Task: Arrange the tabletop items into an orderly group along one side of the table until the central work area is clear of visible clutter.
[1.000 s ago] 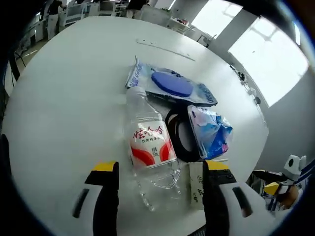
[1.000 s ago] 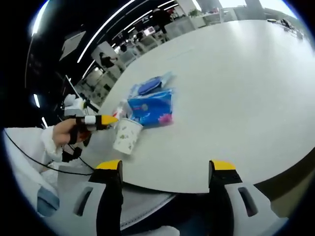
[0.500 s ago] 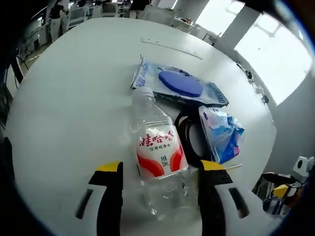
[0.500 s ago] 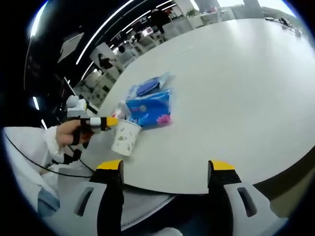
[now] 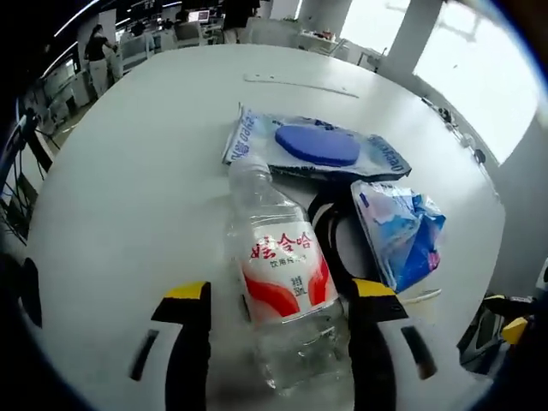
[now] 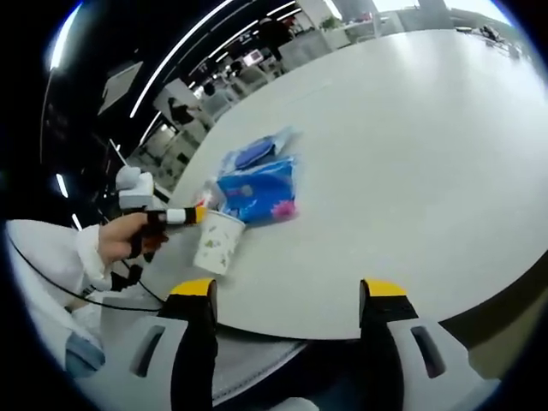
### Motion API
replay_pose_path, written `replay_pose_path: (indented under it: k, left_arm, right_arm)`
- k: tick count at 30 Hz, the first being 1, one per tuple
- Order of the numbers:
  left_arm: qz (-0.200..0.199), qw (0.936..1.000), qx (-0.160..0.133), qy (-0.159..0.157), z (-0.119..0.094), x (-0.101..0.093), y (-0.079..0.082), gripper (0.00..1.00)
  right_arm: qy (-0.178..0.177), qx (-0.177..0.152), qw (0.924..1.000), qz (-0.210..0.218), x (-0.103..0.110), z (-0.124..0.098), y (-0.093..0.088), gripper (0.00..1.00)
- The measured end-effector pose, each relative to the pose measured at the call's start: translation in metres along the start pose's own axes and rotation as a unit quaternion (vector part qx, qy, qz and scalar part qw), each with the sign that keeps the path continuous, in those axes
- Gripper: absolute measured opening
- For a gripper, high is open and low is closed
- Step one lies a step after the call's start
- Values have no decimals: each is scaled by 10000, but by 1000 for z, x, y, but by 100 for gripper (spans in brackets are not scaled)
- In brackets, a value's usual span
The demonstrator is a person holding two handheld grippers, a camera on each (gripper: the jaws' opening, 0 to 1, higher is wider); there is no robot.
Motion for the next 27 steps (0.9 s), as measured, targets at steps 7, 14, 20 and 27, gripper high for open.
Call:
replay_pose_path:
  k: [7,14,20,27]
  left_arm:
    - [-26,9999,-85,122,-2,9,-2,48]
    - [-261,9996,-103,14,-2,14,-1,43]
    - [-702,9970,-297,-165,-6,19,-4,40]
    - [-900,9948,-434,-188,-14,28,-12,38]
  right_arm:
    - [-41,-59,10000,55,-4,-4,1,65]
    - [-27,-93,9998,148,-4,-4,0,64]
    - [-8,-116,9999,99,1,-4,3,64]
    - [7,-101,9999,43,5,-2,3,64]
Point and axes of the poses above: the point that each gripper's makers call its tool centre point, and the gripper's own axes: z roughly forward along the fingers, x roughly to its left, y roughly out of its top, the point moved 6 cm from there along -z, roughly backward along the fingers, and after that the axes turned 8 degrees about z, right-handed, at the moved point
